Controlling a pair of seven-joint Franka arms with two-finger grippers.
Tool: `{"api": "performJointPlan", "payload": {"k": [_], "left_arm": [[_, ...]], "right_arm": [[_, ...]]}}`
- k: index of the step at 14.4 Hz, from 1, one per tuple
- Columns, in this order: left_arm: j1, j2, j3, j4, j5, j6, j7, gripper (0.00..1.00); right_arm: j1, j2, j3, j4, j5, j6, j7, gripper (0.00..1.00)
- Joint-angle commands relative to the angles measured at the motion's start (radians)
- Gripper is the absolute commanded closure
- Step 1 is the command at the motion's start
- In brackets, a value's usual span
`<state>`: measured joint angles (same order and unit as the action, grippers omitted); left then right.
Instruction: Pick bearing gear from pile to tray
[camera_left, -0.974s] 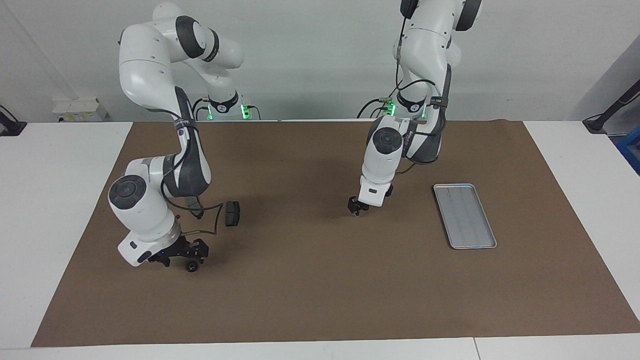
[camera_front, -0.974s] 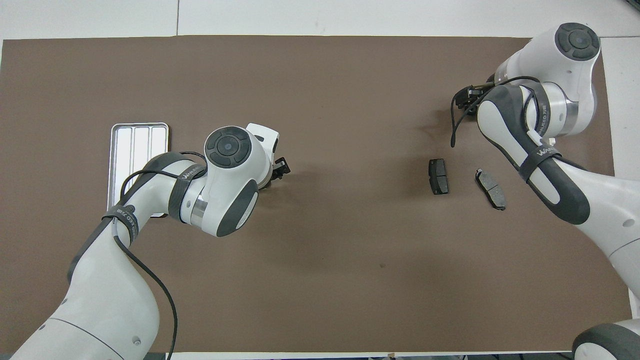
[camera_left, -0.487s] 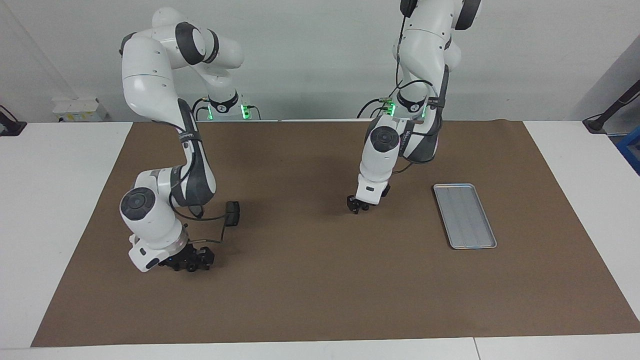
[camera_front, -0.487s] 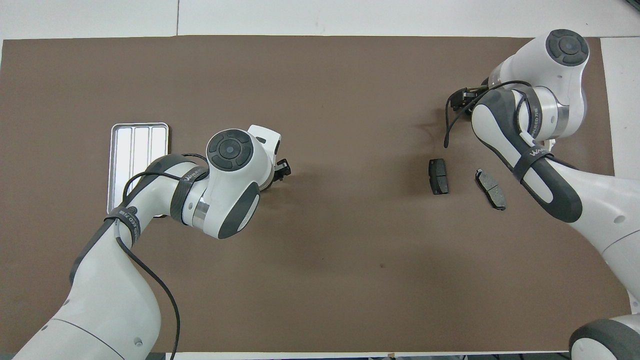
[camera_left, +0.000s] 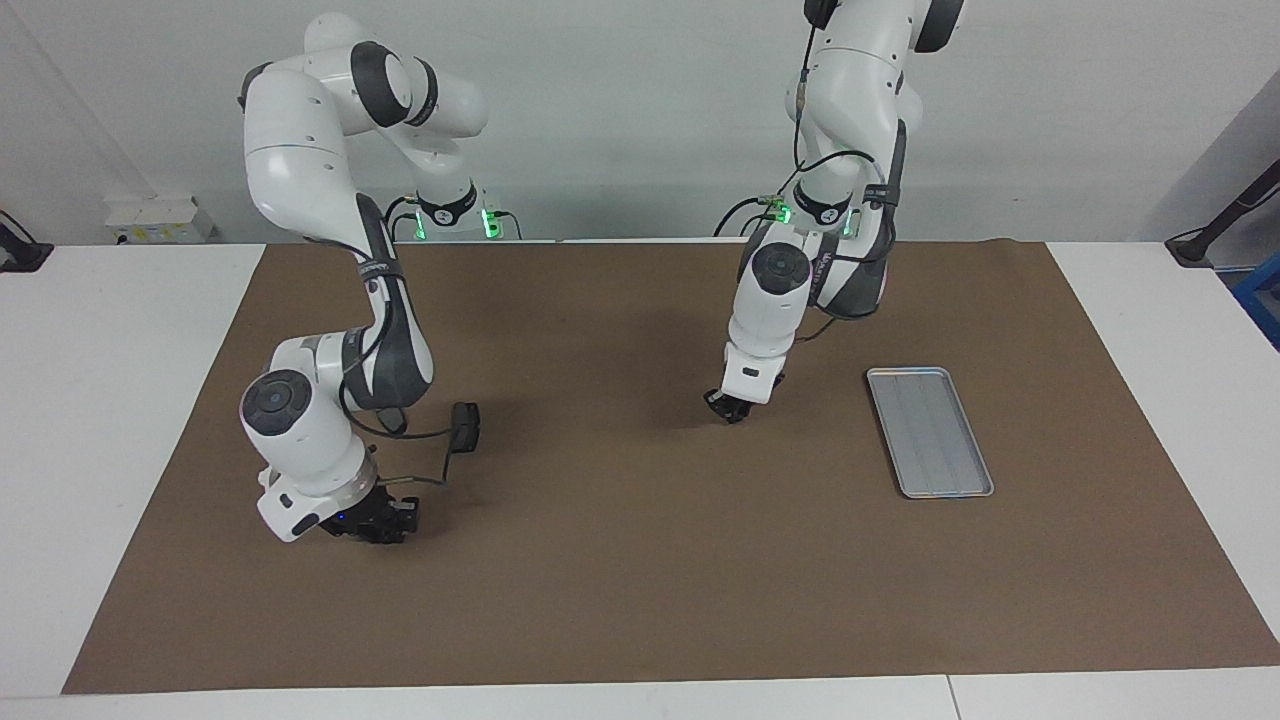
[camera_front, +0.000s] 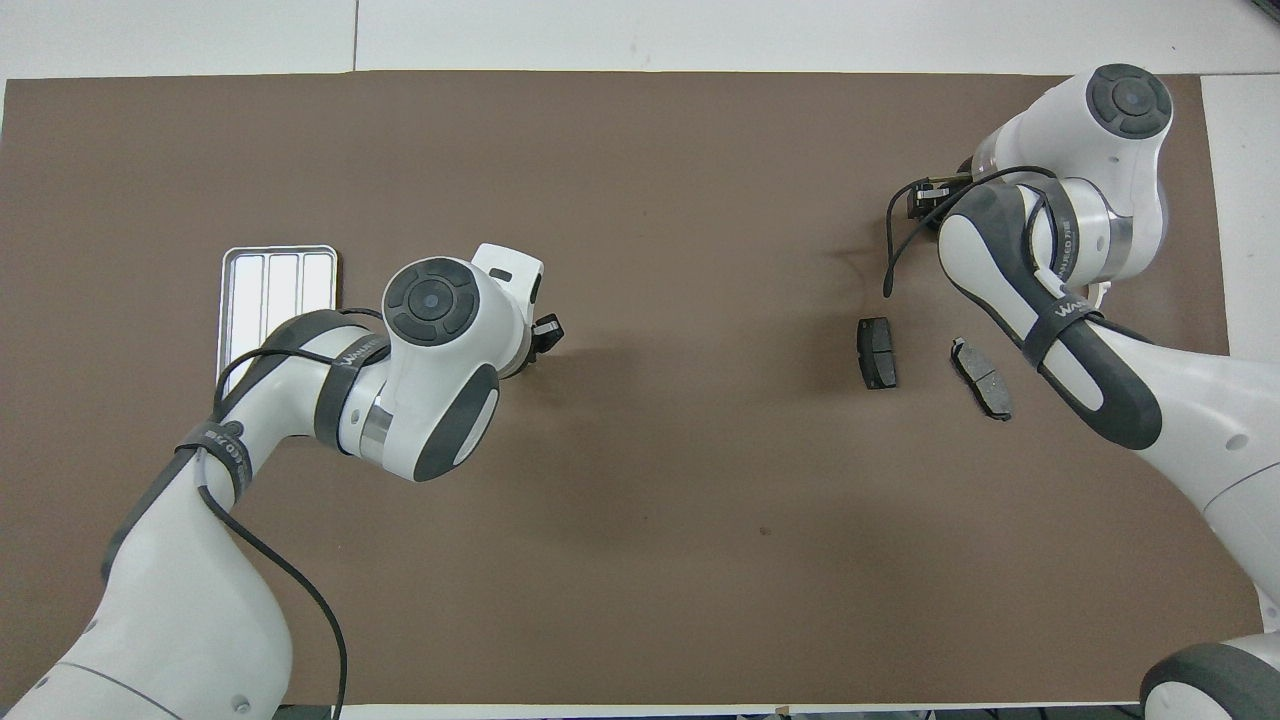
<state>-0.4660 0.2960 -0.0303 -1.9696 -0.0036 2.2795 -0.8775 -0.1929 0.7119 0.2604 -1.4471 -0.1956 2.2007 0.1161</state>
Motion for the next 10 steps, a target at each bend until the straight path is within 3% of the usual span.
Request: {"api": "performJointPlan", "payload": {"k": [1,5,8,10], "left_arm": [[0.094,-0.147,0.0,-0.037,-0.012,-0.165,0.159,0.76],[0.297,-0.195,0.001,-0.046,-0.012,-0.291,0.599,0.75],[0.432,-0.202,0.003,-0.074,-0.012,-0.266,0.863,0.75],[0.481,-0.219,0.003,-0.145,-0.012,-0.179,0.919,0.75]], "right_arm": [[-0.011,0.0,0.008,-0.032,-0.021,0.016,0.025,1.0],[-0.005,-0.006,0.008,-0.019,-0.019,-0.005,0.025,1.0],[0.016,-0.009,0.01,0.04,-0.018,-0.123,0.033,1.0],[0.039,-0.023,0.008,0.068,-0.018,-0.211,0.039,1.0]]}}
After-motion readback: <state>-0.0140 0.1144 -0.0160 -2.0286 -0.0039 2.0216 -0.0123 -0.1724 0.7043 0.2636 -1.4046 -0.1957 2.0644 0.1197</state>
